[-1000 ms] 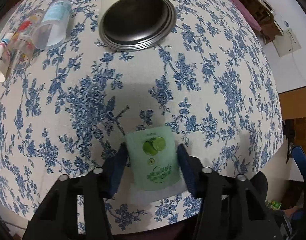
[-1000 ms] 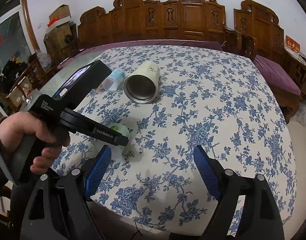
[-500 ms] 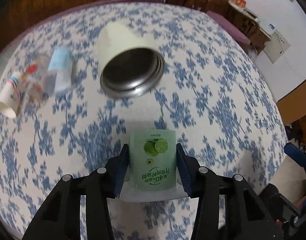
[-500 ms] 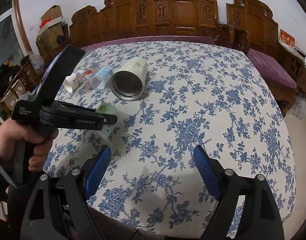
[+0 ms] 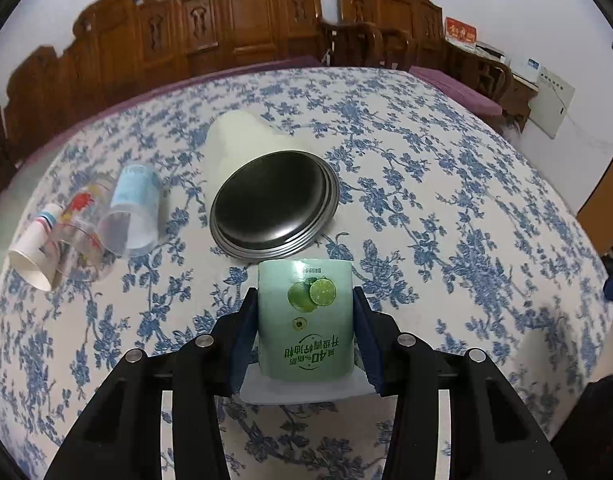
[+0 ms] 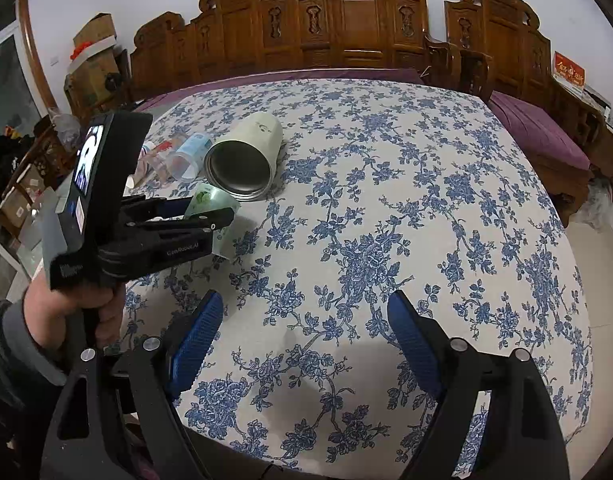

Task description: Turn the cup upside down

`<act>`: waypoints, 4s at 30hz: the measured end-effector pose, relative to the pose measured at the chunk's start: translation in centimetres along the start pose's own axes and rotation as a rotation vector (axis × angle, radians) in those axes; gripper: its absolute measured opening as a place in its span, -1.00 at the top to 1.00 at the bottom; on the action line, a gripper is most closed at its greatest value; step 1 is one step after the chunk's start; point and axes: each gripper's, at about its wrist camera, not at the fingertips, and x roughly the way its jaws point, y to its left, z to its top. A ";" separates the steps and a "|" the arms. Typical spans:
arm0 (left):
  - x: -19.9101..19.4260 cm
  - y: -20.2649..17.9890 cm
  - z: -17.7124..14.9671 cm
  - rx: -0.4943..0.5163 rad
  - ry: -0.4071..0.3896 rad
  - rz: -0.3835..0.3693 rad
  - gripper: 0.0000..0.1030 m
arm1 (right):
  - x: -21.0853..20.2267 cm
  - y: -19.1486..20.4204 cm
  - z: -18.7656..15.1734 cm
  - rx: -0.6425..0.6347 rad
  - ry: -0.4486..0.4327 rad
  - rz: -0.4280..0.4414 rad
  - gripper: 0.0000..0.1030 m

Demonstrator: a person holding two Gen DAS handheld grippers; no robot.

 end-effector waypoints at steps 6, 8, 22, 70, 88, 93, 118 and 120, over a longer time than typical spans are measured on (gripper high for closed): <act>-1.2 -0.6 -1.8 0.039 -0.066 0.039 0.16 | -0.2 0.2 0.0 -0.007 -0.006 0.003 -0.67; -1.6 -0.5 -2.3 0.037 -0.072 0.044 0.16 | -0.3 0.2 0.0 -0.010 -0.009 0.001 -0.67; -2.9 -0.4 -5.4 0.034 -0.052 0.056 0.13 | -0.6 0.3 0.1 -0.011 -0.021 -0.003 -0.67; -27.3 3.1 -10.3 -0.123 -0.225 0.190 -0.85 | -11.8 7.6 -3.1 0.037 -0.261 0.035 -0.95; -36.0 1.0 -11.7 -0.140 -0.440 0.239 -0.85 | -22.7 11.1 -4.8 -0.038 -0.546 -0.029 -0.95; -36.4 1.0 -11.8 -0.145 -0.451 0.243 -0.85 | -23.0 11.2 -5.0 -0.030 -0.555 -0.025 -0.95; -36.5 1.1 -11.9 -0.150 -0.456 0.239 -0.85 | -22.7 11.1 -5.1 -0.019 -0.548 -0.019 -0.95; -36.5 1.1 -12.0 -0.149 -0.457 0.238 -0.85 | -22.7 11.1 -5.1 -0.019 -0.548 -0.022 -0.95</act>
